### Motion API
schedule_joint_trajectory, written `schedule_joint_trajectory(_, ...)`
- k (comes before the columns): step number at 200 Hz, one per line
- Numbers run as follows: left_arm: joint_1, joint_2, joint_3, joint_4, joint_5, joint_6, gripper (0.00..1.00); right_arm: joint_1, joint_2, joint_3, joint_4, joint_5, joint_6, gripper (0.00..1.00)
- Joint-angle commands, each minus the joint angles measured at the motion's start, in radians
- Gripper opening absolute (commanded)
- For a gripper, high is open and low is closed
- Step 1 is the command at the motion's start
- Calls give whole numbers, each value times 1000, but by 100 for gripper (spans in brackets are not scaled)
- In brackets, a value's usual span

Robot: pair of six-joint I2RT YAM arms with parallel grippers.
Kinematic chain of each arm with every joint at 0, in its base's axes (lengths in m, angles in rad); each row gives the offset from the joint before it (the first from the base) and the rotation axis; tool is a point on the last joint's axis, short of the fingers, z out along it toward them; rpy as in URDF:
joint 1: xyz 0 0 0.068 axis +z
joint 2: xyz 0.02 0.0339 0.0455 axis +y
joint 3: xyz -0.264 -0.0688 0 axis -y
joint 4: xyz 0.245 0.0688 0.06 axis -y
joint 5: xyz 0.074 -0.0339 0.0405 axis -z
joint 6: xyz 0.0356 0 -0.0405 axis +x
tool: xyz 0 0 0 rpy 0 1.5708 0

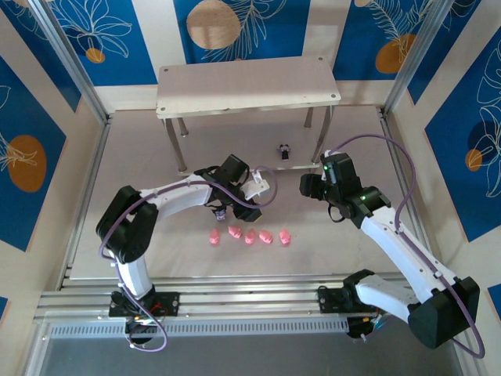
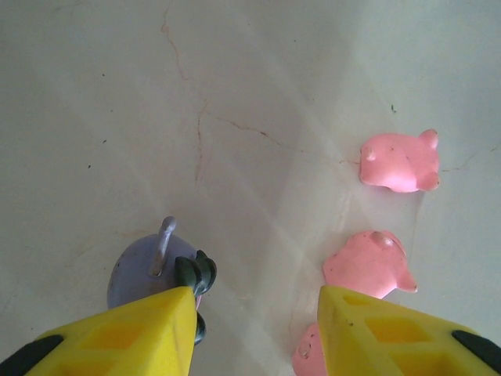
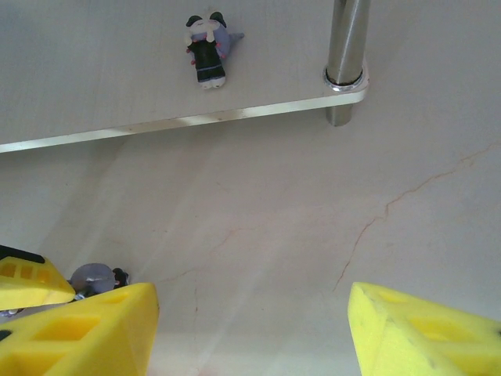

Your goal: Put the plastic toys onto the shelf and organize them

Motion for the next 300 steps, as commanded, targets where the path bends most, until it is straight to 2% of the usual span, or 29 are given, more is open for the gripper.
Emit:
schedule_joint_trajectory(1, -2, -40, 0, 10, 17, -4, 47, -7, -1, -17, 19, -25, 18, 66)
schedule_joint_trajectory(77, -2, -92, -10, -8, -2, 7, 50, -7, -32, -29, 11, -24, 23, 66)
schedule_joint_trajectory(178, 8, -17, -7, -53, 28, 43, 51, -10, -54, -37, 2, -22, 26, 66)
schedule_joint_trajectory(300, 18, 56, 13, -47, 34, 54, 49, -22, -52, -46, 12, -28, 26, 66)
